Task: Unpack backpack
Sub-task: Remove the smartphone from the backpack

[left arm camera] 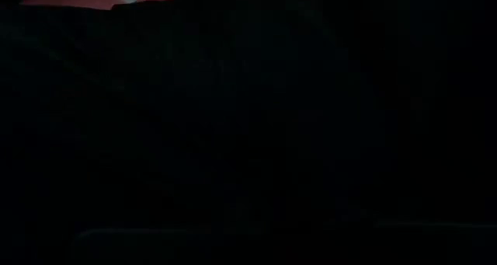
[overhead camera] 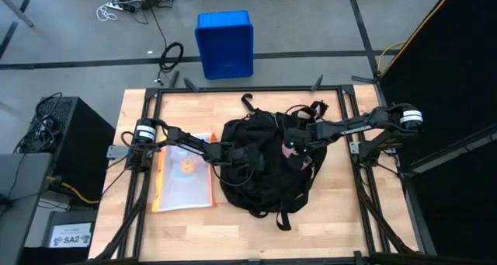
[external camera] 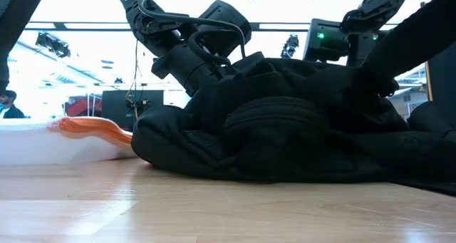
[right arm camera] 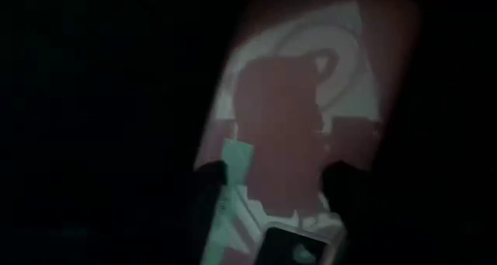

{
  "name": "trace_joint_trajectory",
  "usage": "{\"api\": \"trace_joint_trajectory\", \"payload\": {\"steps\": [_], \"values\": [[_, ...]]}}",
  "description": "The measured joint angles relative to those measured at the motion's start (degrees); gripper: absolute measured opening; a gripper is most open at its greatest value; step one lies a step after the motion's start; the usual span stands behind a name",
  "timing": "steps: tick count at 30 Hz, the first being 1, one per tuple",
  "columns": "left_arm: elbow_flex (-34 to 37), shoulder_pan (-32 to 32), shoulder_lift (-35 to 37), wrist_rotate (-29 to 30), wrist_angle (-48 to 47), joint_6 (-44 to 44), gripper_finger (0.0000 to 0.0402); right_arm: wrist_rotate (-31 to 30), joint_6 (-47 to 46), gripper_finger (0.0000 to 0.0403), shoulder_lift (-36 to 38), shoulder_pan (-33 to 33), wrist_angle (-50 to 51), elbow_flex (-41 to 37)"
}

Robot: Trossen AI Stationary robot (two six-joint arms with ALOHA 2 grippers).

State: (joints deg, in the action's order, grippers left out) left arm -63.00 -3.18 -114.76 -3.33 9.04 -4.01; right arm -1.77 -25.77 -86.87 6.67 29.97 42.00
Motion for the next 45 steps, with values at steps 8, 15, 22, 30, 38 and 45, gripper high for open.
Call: {"api": "trace_joint_trajectory", "payload": {"steps": [8, 15, 22, 30, 38, 45], "values": [[0.0, 0.0, 0.0, 0.0, 0.0, 0.0, 0.0000, -1.1, 0.6, 0.0392, 0.3, 1.7, -1.3, 0.2], [0.0, 0.0, 0.0, 0.0, 0.0, -0.1, 0.0000, -2.0, 2.8, 0.0375, 0.1, 1.8, -1.2, 0.9], [0.0, 0.0, 0.0, 0.0, 0.0, -0.2, 0.0000, -3.0, 5.0, 0.0395, 0.1, 4.3, -1.1, 0.9], [0.0, 0.0, 0.0, 0.0, 0.0, -0.2, 0.0000, -2.8, 6.5, 0.0393, -2.3, 6.4, -0.8, 0.7], [0.0, 0.0, 0.0, 0.0, -0.1, -0.3, 0.0000, -1.9, 6.3, 0.0397, -8.3, 5.1, -1.7, 1.5], [0.0, 0.0, 0.0, 0.0, -0.2, -0.3, 0.0000, -1.1, 7.3, 0.0336, -8.3, 6.2, -1.7, 1.5]]}}
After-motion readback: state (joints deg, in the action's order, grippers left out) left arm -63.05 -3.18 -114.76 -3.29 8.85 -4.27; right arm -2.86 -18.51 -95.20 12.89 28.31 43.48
